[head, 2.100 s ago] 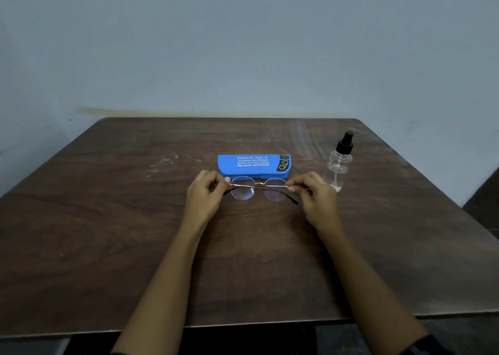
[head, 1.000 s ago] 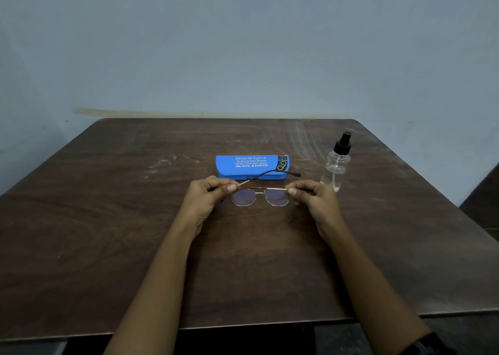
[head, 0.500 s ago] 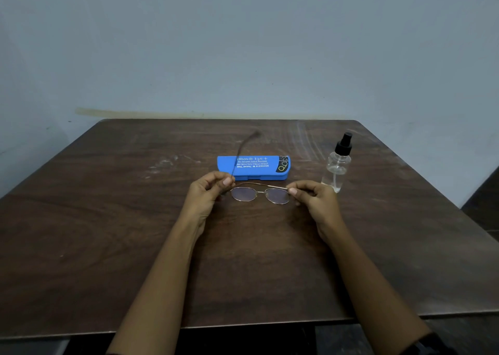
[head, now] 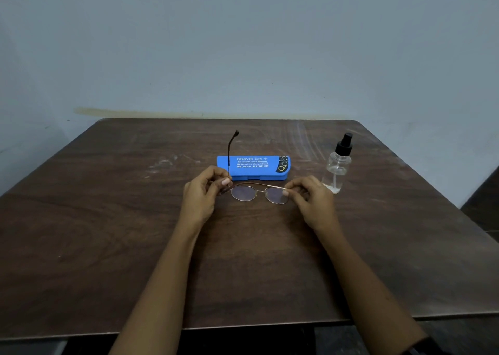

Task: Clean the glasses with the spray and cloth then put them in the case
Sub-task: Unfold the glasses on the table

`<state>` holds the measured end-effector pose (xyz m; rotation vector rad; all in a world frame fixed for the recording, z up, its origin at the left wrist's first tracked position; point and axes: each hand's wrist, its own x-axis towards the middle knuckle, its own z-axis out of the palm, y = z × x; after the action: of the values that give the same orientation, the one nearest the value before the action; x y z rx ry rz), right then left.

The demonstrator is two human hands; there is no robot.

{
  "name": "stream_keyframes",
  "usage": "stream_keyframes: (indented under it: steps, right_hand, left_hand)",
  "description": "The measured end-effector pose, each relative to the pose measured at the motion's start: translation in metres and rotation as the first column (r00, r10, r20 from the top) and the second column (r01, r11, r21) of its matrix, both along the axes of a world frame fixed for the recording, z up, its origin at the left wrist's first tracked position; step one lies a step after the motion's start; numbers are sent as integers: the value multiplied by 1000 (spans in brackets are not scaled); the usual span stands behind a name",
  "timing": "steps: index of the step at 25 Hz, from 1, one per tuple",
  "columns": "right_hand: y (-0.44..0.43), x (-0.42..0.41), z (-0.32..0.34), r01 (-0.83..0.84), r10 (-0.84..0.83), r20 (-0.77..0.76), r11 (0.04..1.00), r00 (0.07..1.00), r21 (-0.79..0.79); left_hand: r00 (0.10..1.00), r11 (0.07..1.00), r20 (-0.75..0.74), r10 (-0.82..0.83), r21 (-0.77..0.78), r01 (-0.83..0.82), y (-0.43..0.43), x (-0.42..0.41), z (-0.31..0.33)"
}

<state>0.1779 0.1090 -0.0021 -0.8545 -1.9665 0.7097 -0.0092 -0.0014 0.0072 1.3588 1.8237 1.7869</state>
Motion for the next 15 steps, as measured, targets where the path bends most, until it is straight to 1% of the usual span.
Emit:
stream_keyframes:
  steps: [4, 6, 9, 12, 15]
  right_hand:
    - [-3, -1, -1, 23, -29, 52, 993, 998, 115]
    - [-4, -2, -3, 17, -36, 112, 986, 993, 166]
    - [-6, -2, -3, 29, -63, 167, 980, 984, 199]
    - [-8, -2, -2, 82, -115, 158, 976, 981, 204]
    - [-9, -2, -1, 96, -117, 112, 979, 987, 179]
  left_hand:
    - [999, 1000, -53, -11, -7, 10, -1, 3, 1]
    - [997, 1000, -73, -19, -14, 18, -2, 4, 1]
    - [996, 999, -89, -14, -32, 11, -2, 5, 0]
    - [996, 999, -86, -14, -46, 10, -1, 4, -1]
    - [997, 999, -70, -14, -35, 11, 0, 5, -1]
